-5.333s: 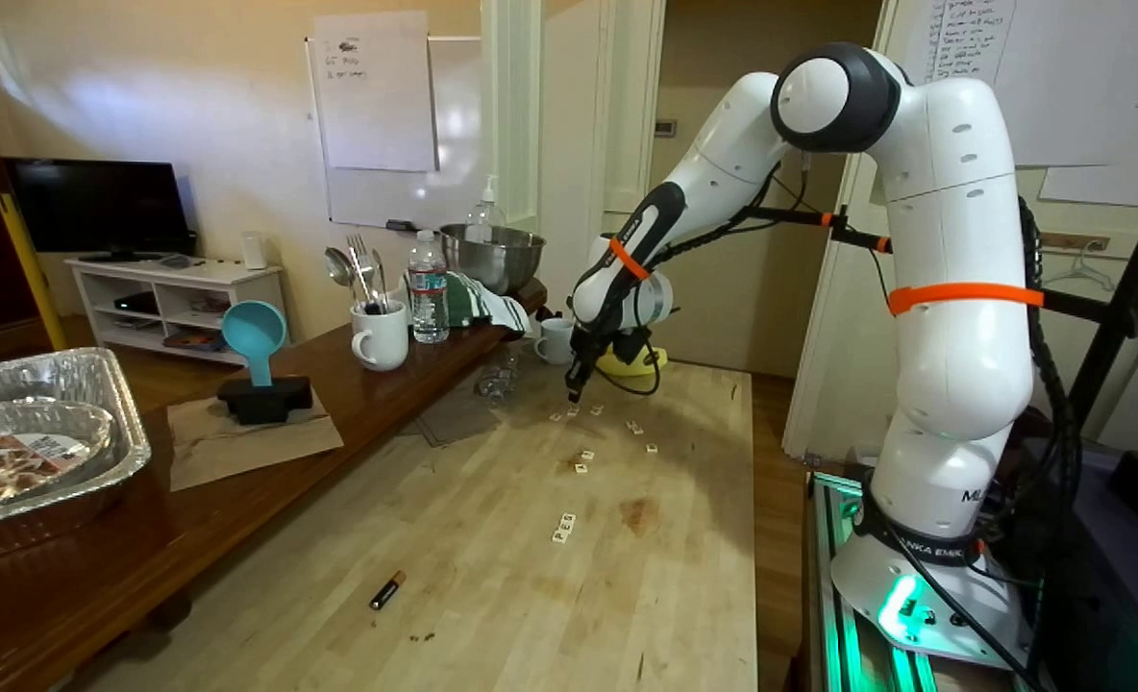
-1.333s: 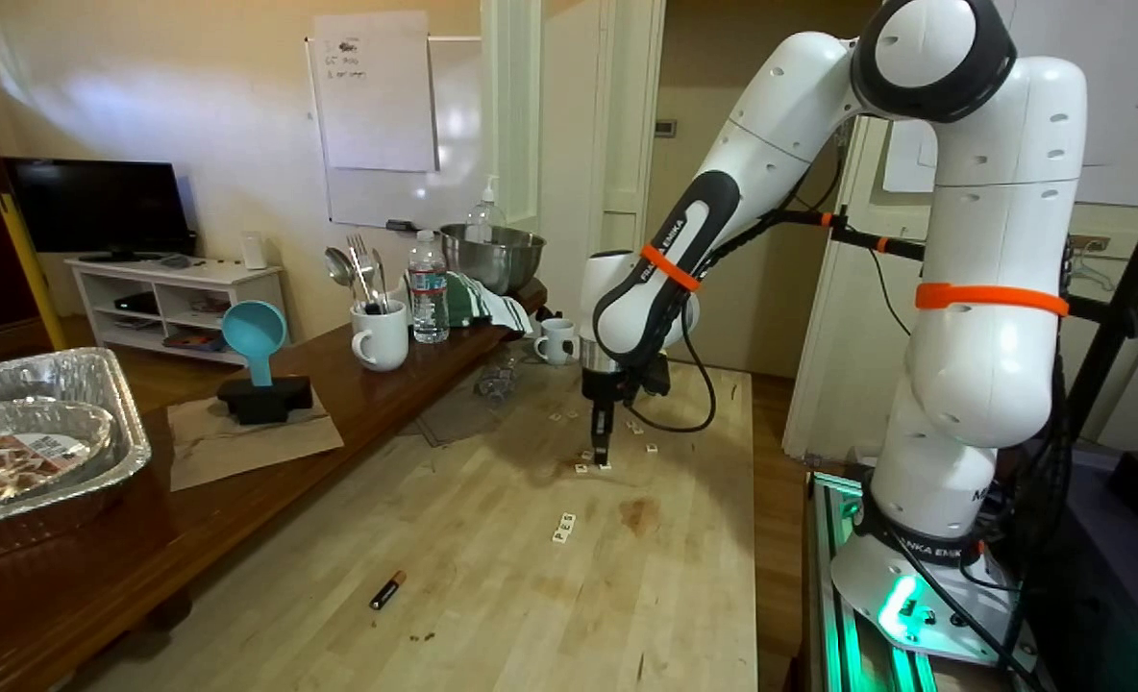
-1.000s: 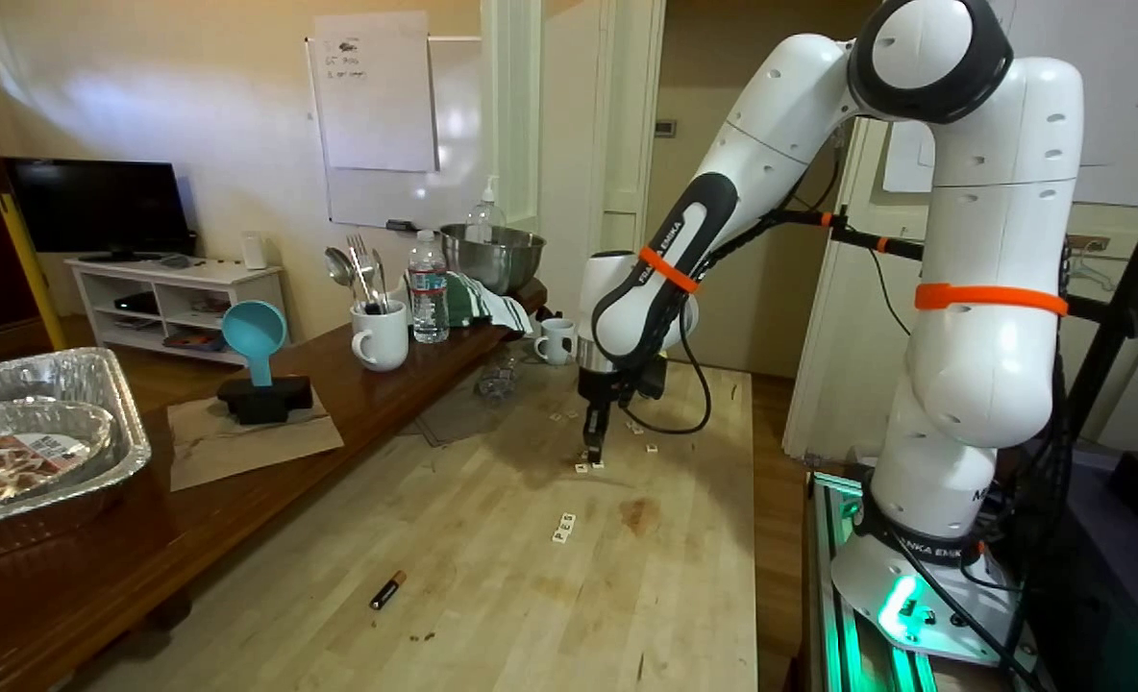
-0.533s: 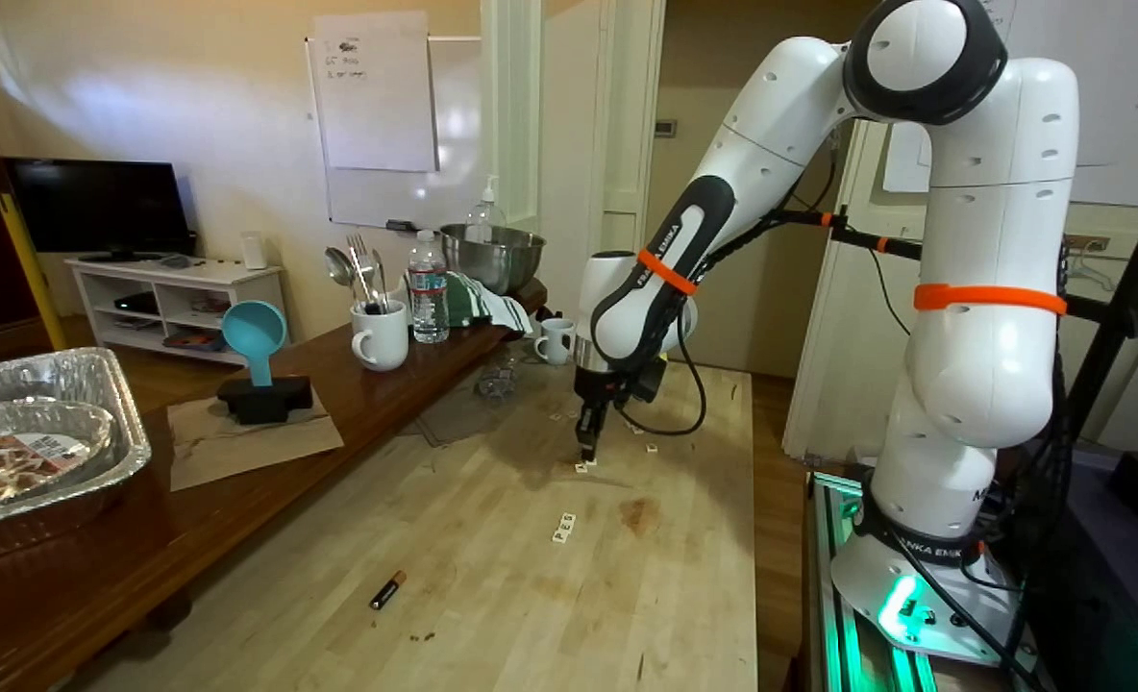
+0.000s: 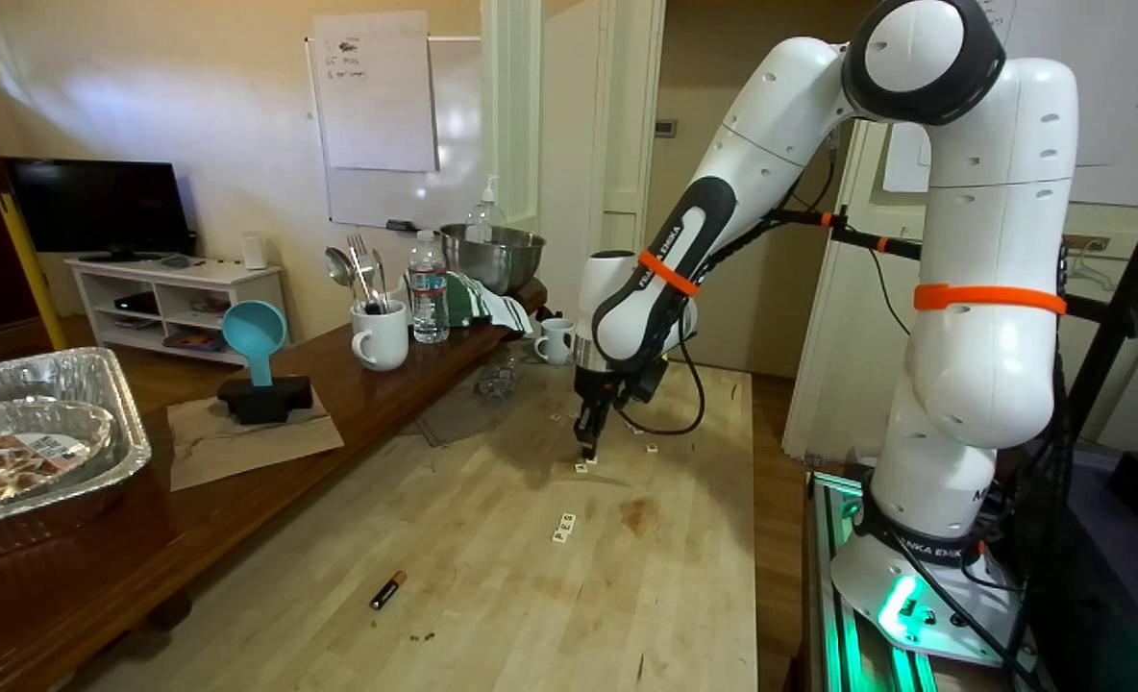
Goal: Move three letter blocks to the far left, then move three more to the left.
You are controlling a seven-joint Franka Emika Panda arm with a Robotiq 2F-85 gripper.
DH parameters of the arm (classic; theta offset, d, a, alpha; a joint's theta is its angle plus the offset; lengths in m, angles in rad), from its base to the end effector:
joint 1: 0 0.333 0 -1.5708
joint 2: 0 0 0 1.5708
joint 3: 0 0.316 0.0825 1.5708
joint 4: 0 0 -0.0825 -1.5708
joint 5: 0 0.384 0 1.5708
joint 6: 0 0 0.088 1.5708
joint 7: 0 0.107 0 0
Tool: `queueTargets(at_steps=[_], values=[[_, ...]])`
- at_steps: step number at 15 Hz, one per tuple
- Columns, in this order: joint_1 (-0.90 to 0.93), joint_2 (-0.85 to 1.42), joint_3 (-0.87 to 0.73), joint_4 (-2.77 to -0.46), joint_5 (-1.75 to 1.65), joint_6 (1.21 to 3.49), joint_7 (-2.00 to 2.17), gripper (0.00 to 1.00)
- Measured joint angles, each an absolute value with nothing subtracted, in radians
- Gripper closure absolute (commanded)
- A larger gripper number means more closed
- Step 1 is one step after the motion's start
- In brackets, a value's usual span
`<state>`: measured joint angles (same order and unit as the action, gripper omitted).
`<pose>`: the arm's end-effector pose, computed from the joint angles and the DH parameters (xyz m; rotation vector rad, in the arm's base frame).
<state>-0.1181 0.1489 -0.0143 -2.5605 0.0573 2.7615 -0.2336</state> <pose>0.4533 -0.0630 0.2168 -3.1288 -0.0763 -0.0861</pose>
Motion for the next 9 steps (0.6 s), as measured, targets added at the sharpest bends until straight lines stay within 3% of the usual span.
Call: queueTargets(at_steps=[9], values=[[-0.117,0.152,-0.031,-2.556,0.030,2.764,-0.216,1.00]])
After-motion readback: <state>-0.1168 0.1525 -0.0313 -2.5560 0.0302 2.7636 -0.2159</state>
